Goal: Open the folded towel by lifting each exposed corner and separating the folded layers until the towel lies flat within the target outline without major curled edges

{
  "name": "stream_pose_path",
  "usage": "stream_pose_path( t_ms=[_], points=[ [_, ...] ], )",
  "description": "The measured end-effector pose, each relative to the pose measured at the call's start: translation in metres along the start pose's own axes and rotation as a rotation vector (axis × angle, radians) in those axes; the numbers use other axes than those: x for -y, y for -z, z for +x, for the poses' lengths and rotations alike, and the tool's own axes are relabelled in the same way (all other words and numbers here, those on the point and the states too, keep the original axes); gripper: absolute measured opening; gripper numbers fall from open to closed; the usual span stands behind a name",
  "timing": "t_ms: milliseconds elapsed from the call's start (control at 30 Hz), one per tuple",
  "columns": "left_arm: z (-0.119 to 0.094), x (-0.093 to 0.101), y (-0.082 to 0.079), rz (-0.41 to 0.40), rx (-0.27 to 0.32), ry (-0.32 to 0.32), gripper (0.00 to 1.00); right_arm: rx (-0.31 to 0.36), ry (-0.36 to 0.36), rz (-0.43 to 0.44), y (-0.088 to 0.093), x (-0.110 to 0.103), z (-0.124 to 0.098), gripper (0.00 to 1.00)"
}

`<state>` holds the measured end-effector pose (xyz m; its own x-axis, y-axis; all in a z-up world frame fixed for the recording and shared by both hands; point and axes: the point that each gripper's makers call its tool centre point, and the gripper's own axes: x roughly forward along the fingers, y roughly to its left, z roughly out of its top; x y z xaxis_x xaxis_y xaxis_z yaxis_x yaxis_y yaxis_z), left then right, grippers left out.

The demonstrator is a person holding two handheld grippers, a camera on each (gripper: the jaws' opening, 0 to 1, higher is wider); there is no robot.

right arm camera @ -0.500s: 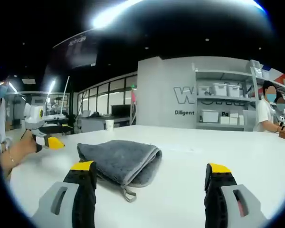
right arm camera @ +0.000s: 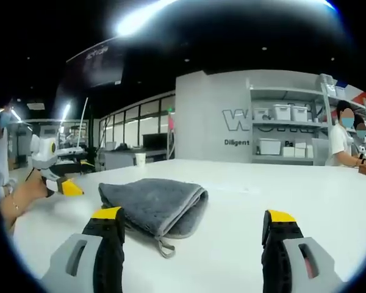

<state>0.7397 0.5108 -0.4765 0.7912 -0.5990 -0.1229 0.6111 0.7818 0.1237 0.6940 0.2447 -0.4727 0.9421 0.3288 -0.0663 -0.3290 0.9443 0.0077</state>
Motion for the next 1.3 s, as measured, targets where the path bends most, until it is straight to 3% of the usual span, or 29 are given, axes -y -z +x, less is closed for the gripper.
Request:
stream_pose_path(
  t_ms=[367, 733, 1200, 1300],
  points=[
    [-0.004, 0.008, -0.002, -0.004, 0.009, -0.006, 1.00, 0.002, -0.003, -0.032, -0.004, 0.001, -0.002, 0.94],
    [-0.003, -0.001, -0.002, -0.011, 0.006, -0.021, 1.00, -0.011, -0.022, -0.048, -0.002, -0.006, -0.004, 0.94],
    [-0.007, 0.013, 0.003, -0.003, -0.015, -0.019, 1.00, -0.037, -0.028, -0.067, 0.005, -0.009, -0.002, 0.94],
    [-0.007, 0.014, 0.005, -0.007, -0.020, -0.016, 1.00, -0.040, -0.031, -0.101, 0.005, -0.014, -0.001, 0.90]
  ],
)
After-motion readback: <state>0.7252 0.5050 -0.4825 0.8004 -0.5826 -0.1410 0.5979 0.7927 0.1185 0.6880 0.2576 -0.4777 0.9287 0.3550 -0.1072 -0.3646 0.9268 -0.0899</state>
